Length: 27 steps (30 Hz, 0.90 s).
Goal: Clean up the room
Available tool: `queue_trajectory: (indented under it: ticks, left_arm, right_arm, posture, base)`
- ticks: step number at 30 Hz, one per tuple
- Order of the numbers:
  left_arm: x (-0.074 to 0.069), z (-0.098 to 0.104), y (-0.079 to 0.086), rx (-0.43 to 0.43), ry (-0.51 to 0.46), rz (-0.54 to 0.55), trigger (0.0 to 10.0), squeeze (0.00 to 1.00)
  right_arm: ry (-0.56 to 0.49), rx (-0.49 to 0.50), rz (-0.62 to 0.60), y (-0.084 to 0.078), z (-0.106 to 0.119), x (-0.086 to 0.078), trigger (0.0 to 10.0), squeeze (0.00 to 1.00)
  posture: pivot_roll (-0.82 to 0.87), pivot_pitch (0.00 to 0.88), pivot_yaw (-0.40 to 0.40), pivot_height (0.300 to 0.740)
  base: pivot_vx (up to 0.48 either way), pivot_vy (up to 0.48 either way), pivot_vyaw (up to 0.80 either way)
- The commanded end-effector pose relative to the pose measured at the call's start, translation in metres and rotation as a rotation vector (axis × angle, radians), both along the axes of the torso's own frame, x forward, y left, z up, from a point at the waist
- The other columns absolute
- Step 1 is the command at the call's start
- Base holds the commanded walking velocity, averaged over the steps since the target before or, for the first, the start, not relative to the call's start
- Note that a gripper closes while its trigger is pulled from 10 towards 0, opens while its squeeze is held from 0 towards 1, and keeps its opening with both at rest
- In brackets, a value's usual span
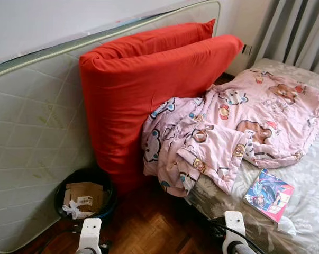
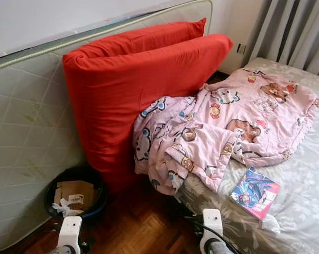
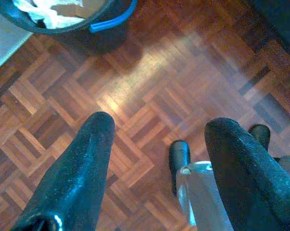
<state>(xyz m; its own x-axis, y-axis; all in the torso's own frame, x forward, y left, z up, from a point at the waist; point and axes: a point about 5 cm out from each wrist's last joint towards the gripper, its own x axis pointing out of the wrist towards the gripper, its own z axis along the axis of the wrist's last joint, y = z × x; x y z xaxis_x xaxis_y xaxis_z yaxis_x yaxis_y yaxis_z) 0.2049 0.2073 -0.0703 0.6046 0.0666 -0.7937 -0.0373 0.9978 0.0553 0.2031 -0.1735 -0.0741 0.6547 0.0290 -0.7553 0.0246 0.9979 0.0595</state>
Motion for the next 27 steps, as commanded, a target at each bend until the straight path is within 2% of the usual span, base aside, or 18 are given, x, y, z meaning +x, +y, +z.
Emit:
queue_trajectory:
  ticks: [1,5,8,19,22,24,27]
  left_arm:
    - [0.003,0.001,0.000,-0.035,0.014,0.024,10.0,0.00]
    - [0.006,0.002,-0.003,-0.010,0.020,-0.009,10.0,0.00]
    - [0.002,0.000,0.001,0.001,0.024,-0.016,10.0,0.00]
    - [0.003,0.002,0.000,0.008,0.012,-0.024,10.0,0.00]
    - [0.000,-0.001,-0.001,-0.013,0.023,0.004,10.0,0.00]
    - [-0.003,-0.003,-0.007,-0.066,0.030,0.037,10.0,0.00]
    - [-0.008,-0.006,-0.007,-0.093,0.046,0.076,10.0,0.00]
  right_arm:
    - [0.024,0.007,-0.015,0.000,-0.002,-0.002,10.0,0.00]
    - [0.026,0.005,-0.023,0.001,-0.002,-0.002,10.0,0.00]
    - [0.022,0.005,-0.037,0.000,-0.001,-0.001,10.0,0.00]
    - [0.009,0.011,-0.042,0.003,0.001,0.005,10.0,0.00]
    - [0.013,0.015,-0.038,0.004,0.001,0.004,10.0,0.00]
    - [0.017,0.019,-0.035,0.005,0.001,0.004,10.0,0.00]
    - [0.011,0.029,-0.041,0.006,0.002,0.005,10.0,0.00]
  posture:
    - [0.11,0.000,0.029,0.740]
    - [0.11,0.000,0.030,0.740]
    - [0.12,0.000,0.022,0.740]
    - [0.13,0.000,0.016,0.740]
    - [0.14,0.000,0.015,0.740]
    - [0.12,0.000,0.022,0.740]
    - [0.10,0.000,0.025,0.740]
  base:
    - [0.000,0.000,0.00]
    - [0.000,0.000,0.00]
    - [0.000,0.000,0.00]
    - [0.000,0.000,0.00]
    - [0.000,0.000,0.00]
    - [0.000,0.000,0.00]
    - [0.000,0.000,0.00]
